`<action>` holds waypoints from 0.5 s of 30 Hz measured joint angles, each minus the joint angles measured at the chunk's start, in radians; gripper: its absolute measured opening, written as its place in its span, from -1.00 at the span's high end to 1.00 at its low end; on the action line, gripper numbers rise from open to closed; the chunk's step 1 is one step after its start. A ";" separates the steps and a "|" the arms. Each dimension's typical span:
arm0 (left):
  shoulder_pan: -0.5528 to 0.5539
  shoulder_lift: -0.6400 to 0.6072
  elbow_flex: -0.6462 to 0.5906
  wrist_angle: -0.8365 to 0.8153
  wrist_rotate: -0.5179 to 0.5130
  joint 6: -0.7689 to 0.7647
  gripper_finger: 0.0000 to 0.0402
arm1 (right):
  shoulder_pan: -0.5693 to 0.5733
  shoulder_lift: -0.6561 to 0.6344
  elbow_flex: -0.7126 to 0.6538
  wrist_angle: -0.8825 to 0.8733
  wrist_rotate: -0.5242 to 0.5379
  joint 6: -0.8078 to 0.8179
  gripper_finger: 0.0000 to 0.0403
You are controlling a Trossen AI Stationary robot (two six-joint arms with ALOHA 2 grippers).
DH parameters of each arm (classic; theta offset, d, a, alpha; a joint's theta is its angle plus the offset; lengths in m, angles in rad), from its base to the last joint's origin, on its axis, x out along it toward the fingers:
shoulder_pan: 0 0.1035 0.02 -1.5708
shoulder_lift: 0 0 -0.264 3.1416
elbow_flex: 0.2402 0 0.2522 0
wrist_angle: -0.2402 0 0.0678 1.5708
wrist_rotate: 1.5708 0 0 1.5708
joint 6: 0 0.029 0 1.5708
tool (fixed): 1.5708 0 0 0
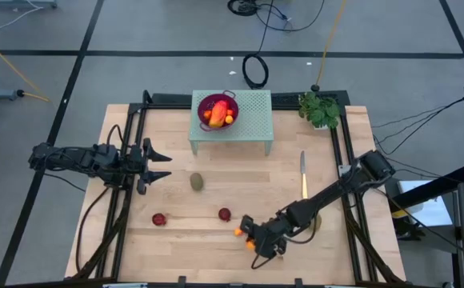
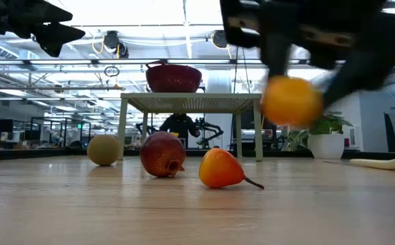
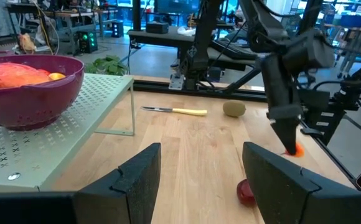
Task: Pick & Place Fruit
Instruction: Put the pear into the violet strainer bowl on the shelf
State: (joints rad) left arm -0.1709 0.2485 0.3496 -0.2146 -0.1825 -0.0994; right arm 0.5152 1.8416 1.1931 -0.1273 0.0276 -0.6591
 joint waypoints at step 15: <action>0.000 0.000 0.000 -0.001 0.000 0.000 -0.13 | -0.104 -0.262 0.003 0.035 0.159 0.202 0.42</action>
State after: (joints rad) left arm -0.1710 0.2485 0.3496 -0.2160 -0.1825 -0.0998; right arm 0.4111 1.5798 1.1957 -0.0923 0.1863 -0.4568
